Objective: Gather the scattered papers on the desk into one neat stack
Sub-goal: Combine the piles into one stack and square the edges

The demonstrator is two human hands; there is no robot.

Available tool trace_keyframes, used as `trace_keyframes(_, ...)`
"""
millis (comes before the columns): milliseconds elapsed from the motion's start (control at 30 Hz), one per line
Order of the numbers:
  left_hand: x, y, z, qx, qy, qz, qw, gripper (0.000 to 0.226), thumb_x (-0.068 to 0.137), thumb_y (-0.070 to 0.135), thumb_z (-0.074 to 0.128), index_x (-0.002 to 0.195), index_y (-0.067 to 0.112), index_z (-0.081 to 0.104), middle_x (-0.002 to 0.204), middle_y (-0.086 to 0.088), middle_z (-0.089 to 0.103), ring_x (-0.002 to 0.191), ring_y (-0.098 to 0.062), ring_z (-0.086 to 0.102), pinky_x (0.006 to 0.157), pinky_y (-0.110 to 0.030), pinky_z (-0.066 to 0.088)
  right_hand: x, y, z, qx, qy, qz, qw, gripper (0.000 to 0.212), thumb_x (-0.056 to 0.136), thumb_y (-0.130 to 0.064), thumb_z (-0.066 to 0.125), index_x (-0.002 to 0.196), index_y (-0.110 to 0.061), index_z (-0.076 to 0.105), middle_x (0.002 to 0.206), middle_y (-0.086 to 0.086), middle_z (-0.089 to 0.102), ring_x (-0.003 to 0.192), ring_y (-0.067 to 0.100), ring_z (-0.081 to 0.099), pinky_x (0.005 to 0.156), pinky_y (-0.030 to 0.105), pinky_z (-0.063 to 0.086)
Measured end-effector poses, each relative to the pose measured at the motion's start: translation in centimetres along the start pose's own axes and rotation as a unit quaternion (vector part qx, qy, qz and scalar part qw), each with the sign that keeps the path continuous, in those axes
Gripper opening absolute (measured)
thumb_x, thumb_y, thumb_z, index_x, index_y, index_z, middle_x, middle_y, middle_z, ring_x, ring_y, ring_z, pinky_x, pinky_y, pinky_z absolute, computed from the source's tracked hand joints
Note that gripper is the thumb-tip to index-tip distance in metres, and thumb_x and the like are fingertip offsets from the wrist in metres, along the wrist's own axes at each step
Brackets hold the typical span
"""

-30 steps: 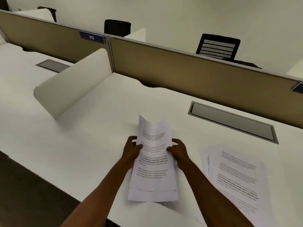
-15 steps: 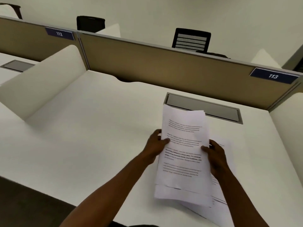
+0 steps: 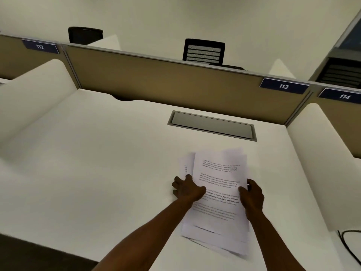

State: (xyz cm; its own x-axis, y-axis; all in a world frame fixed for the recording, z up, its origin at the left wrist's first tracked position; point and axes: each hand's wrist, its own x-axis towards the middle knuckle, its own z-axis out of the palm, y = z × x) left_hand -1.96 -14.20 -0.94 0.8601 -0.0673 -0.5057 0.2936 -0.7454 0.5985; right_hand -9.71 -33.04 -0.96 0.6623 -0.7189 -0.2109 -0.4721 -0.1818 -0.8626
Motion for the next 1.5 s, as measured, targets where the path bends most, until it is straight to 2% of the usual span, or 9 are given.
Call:
trace_keyframes(167,-0.4,0.5,1.0,-0.067,0.042,-0.008,0.997,0.063,0.074,0.039,0.074,0.13,0.025,0.049,0.133,-0.01,0.034,0.126,-0.03,0.036,0.105,-0.041,0.036,0.0,0.6,0.4,-0.185,-0.014,-0.008,0.983,0.059,0.091,-0.012,0.06,0.146,-0.003,0.04,0.14,0.026,0.05,0.129,0.043,0.045,0.106,0.047,0.041)
trace_keyframes(333,0.2,0.8,0.3,-0.2,0.065,-0.049,0.976,0.084,0.08,0.034,0.076,0.149,0.02,0.03,0.144,-0.014,0.036,0.129,-0.033,0.046,0.107,-0.044,0.043,-0.6,0.9,1.6,-0.248,-0.03,-0.047,0.967,0.065,0.088,-0.022,0.066,0.144,-0.004,0.039,0.139,0.024,0.05,0.127,0.043,0.042,0.103,0.047,0.039)
trace_keyframes(467,1.0,0.8,-0.9,-0.381,0.023,-0.097,0.919,0.094,0.081,0.024,0.08,0.154,0.009,0.024,0.151,-0.017,0.042,0.132,-0.034,0.049,0.094,-0.039,0.048,-0.4,0.9,1.7,-0.225,-0.036,-0.039,0.973,0.069,0.086,-0.021,0.069,0.145,-0.006,0.038,0.141,0.023,0.048,0.129,0.041,0.041,0.103,0.047,0.041)
trace_keyframes(667,1.3,-0.2,-2.1,-0.482,-0.061,-0.093,0.869,0.05,0.073,0.004,0.084,0.119,-0.009,0.066,0.108,-0.024,0.072,0.089,-0.036,0.07,0.08,-0.047,0.06,-0.6,1.3,1.8,-0.18,-0.037,-0.043,0.982,0.067,0.082,-0.013,0.07,0.143,-0.007,0.044,0.137,0.02,0.053,0.124,0.039,0.047,0.102,0.046,0.044)
trace_keyframes(900,1.0,-1.9,-3.3,-0.427,-0.114,0.052,0.895,0.081,0.076,-0.001,0.078,0.136,0.034,0.035,0.123,-0.012,0.062,0.109,-0.035,0.063,0.087,-0.052,0.058,-1.8,0.8,3.2,-0.142,-0.052,-0.063,0.986,0.062,0.081,-0.013,0.069,0.139,-0.017,0.048,0.126,0.014,0.064,0.111,0.036,0.058,0.094,0.049,0.051)
trace_keyframes(1067,1.3,-4.6,-6.5,-0.392,-0.132,0.086,0.906,0.075,0.08,-0.014,0.062,0.136,0.028,0.035,0.132,-0.012,0.055,0.114,-0.029,0.059,0.078,-0.035,0.058,-2.3,-0.1,5.2,-0.118,-0.094,-0.077,0.986,0.059,0.083,-0.019,0.071,0.138,-0.022,0.049,0.121,0.015,0.064,0.112,0.033,0.058,0.094,0.05,0.052)
trace_keyframes(1200,1.7,-7.6,-9.8,-0.424,-0.132,0.073,0.893,0.074,0.085,-0.01,0.065,0.144,0.027,0.039,0.137,-0.011,0.058,0.123,-0.034,0.059,0.1,-0.054,0.052,-2.8,-1.4,8.1,-0.078,-0.096,-0.093,0.988,0.064,0.084,-0.026,0.076,0.141,-0.017,0.048,0.136,0.01,0.056,0.124,0.031,0.053,0.102,0.049,0.046)
trace_keyframes(1333,2.1,-11.2,-13.4,-0.469,-0.147,0.078,0.867,0.068,0.085,-0.008,0.068,0.138,0.029,0.049,0.132,-0.01,0.065,0.117,-0.034,0.065,0.095,-0.057,0.054,-3.2,-3.4,11.4,-0.049,-0.126,-0.039,0.99,0.084,0.08,-0.044,0.078,0.149,-0.017,0.038,0.147,0.011,0.044,0.124,0.029,0.053,0.104,0.042,0.045)
trace_keyframes(1500,3.2,-14.4,-15.5,-0.445,-0.092,0.051,0.889,0.073,0.079,-0.003,0.069,0.142,0.022,0.043,0.132,-0.013,0.062,0.117,-0.035,0.064,0.097,-0.055,0.054,-5.0,-5.7,15.6,-0.117,-0.164,-0.05,0.978,0.085,0.08,-0.044,0.078,0.148,-0.011,0.04,0.151,0.013,0.038,0.137,0.029,0.042,0.113,0.042,0.037)
